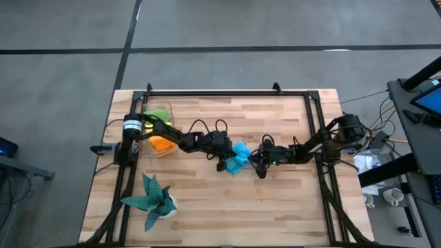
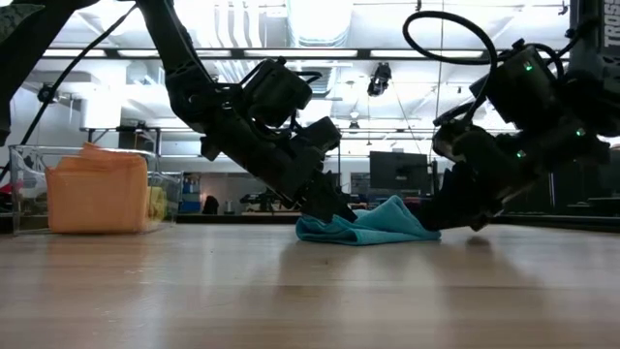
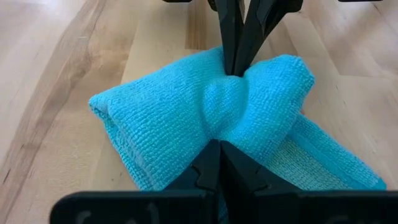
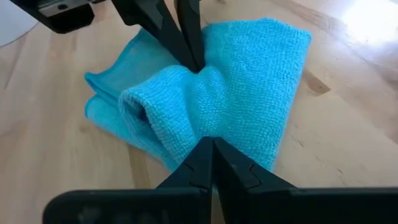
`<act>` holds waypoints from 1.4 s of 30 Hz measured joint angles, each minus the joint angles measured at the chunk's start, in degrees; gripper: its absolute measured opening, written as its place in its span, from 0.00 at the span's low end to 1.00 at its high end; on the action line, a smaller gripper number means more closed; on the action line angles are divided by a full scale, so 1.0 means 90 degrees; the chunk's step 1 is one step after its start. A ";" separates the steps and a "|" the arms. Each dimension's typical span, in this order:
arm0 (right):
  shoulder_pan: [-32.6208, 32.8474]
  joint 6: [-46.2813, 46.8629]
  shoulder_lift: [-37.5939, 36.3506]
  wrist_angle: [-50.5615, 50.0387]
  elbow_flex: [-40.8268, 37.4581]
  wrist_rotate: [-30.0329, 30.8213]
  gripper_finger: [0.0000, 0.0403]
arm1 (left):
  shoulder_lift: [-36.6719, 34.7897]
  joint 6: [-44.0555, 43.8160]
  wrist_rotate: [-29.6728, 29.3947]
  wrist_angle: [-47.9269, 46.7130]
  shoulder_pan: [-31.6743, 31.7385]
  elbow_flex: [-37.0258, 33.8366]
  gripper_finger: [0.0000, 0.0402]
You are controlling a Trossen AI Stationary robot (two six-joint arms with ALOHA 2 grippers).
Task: Roll microfiber towels into tight, uniform cylinder then place into a basket
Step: Roll the blue microfiber towel
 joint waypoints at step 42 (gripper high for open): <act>0.1983 -0.0541 -0.0904 -0.7501 0.2571 0.2042 0.38 | -0.0002 -0.0028 0.0002 -0.0004 0.0000 -0.0007 0.00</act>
